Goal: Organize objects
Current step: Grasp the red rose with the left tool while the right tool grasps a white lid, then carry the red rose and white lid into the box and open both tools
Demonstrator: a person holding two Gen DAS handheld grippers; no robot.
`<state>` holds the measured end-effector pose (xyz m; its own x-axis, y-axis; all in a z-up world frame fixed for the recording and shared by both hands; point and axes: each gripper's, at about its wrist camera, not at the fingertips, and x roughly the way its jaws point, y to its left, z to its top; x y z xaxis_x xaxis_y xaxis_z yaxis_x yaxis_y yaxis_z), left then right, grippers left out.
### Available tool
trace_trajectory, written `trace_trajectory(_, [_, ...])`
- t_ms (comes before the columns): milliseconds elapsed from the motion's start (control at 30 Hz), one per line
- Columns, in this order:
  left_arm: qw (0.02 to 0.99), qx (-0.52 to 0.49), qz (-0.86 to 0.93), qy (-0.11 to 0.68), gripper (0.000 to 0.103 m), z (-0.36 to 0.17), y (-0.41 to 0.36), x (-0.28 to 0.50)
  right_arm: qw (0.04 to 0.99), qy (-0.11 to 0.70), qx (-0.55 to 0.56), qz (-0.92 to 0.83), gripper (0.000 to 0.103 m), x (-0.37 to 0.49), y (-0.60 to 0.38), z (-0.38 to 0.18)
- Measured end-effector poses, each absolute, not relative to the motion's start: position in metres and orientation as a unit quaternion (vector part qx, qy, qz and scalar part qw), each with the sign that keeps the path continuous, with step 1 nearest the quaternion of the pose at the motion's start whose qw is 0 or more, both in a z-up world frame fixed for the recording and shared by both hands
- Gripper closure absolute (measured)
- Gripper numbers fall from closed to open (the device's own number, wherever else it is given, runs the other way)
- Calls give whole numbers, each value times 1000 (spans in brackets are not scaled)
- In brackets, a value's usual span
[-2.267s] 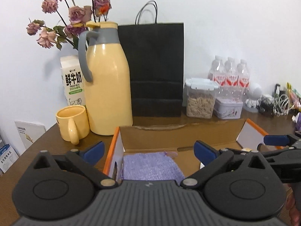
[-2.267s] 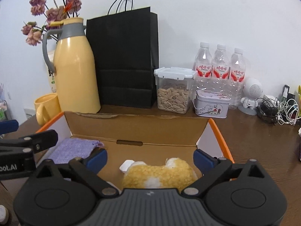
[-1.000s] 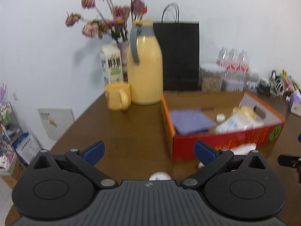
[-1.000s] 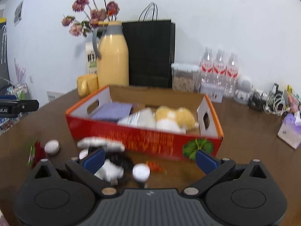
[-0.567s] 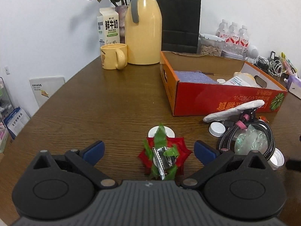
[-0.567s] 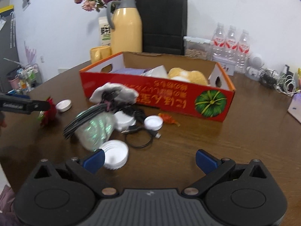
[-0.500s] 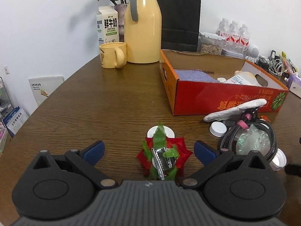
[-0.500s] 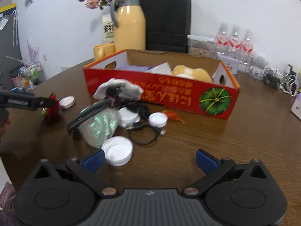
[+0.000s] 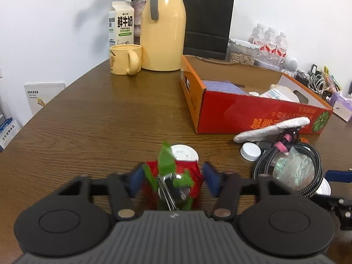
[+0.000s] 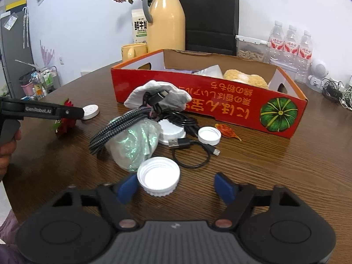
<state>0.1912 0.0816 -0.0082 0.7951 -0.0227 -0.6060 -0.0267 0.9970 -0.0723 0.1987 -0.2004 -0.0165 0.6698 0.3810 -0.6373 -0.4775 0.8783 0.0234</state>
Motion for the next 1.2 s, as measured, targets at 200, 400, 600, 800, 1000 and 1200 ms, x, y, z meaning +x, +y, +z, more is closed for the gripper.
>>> trace_trajectory(200, [950,-47,3,310,61,-5,82,184,910,324,-64,250,64,196,-200,-14])
trace_trajectory(400, [953,-50,7,298,62,2,82,179,917,309,-63,245,64,191,-203,-10])
trace_trajectory(600, [960,-45,0,276,64,18,76,177,928,288,-61,230,64,188,-214,1])
trace_trajectory(800, [968,-40,-12,246,64,40,63,184,940,260,-62,212,64,194,-223,16])
trace_trajectory(1000, [974,-42,-24,223,64,58,43,203,951,225,-59,203,64,212,-225,37])
trace_trajectory(1200, [974,-48,-34,220,65,64,16,235,960,194,-49,196,64,246,-221,54])
